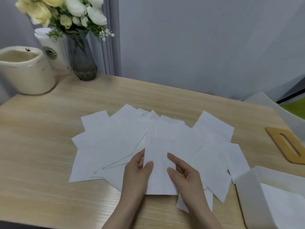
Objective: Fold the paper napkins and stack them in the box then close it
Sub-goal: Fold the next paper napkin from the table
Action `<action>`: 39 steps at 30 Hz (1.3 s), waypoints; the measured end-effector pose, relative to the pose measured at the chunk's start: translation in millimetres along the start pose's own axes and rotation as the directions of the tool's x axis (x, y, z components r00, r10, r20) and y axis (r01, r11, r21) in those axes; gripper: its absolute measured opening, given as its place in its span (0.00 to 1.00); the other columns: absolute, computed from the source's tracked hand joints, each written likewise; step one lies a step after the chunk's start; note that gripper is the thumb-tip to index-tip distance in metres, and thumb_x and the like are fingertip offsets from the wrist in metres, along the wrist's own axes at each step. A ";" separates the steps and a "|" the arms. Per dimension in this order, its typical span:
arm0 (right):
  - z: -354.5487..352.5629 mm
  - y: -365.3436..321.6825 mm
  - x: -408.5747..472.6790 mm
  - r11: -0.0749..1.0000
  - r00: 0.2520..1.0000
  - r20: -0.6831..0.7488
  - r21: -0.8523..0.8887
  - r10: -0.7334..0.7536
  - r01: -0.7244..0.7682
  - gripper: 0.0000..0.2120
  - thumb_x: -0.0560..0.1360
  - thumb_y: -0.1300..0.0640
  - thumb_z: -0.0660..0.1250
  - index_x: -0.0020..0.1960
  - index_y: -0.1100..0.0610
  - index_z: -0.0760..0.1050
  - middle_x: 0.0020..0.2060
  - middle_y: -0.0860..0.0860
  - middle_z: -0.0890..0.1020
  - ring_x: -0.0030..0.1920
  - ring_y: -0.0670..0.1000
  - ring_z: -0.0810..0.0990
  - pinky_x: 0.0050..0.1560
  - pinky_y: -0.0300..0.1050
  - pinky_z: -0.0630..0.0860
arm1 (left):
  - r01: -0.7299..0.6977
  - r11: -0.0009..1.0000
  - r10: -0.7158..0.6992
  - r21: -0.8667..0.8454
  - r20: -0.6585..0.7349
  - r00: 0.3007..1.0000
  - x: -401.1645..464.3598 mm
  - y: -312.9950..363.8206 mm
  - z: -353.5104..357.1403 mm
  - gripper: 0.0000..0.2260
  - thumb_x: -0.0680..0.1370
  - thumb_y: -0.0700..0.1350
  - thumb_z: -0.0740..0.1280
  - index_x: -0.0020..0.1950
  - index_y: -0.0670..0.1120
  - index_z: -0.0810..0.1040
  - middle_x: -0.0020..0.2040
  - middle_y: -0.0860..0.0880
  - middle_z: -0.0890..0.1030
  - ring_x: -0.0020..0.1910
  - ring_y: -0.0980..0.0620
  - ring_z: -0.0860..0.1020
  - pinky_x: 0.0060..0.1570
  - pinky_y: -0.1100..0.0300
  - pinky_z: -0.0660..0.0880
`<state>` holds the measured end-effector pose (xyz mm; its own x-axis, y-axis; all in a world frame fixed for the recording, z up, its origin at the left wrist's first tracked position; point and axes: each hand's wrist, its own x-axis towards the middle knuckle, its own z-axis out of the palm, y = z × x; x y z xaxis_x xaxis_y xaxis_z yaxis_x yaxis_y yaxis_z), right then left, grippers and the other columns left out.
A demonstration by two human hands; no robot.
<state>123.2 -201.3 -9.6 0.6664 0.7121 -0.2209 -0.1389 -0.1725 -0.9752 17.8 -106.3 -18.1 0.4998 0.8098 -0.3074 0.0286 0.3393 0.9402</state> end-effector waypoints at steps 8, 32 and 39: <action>45.8 -3.8 9.5 0.994 0.994 0.107 -0.106 -0.030 0.041 0.20 0.73 0.71 0.66 0.55 0.48 0.79 0.42 0.38 0.85 0.45 0.35 0.81 0.42 0.26 0.73 | -0.028 0.998 0.020 -0.048 -0.149 0.989 4.3 2.4 -53.4 0.17 0.77 0.31 0.65 0.60 0.50 0.79 0.51 0.53 0.86 0.51 0.55 0.84 0.50 0.56 0.78; 135.2 -14.6 68.4 0.622 0.994 0.105 -0.778 -0.007 0.086 0.21 0.70 0.50 0.68 0.61 0.48 0.69 0.51 0.44 0.75 0.48 0.47 0.76 0.44 0.42 0.67 | -0.091 0.990 0.039 -0.110 -0.406 0.913 21.3 -4.0 -138.3 0.16 0.77 0.32 0.64 0.58 0.52 0.79 0.48 0.53 0.86 0.43 0.58 0.84 0.34 0.67 0.76; 132.8 -20.2 68.1 0.646 0.994 0.100 -0.756 -0.047 0.107 0.04 0.72 0.52 0.65 0.40 0.51 0.76 0.32 0.44 0.75 0.35 0.46 0.74 0.34 0.41 0.67 | -0.081 0.990 0.030 -0.113 -0.396 0.918 20.4 -1.7 -138.6 0.16 0.77 0.33 0.64 0.55 0.54 0.79 0.48 0.55 0.86 0.44 0.58 0.84 0.36 0.67 0.75</action>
<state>74.1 -59.0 -7.1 0.5956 0.7840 -0.1751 0.5351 -0.5497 -0.6415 -92.0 -24.0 -46.3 0.1162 0.9431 -0.3116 -0.1099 0.3240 0.9397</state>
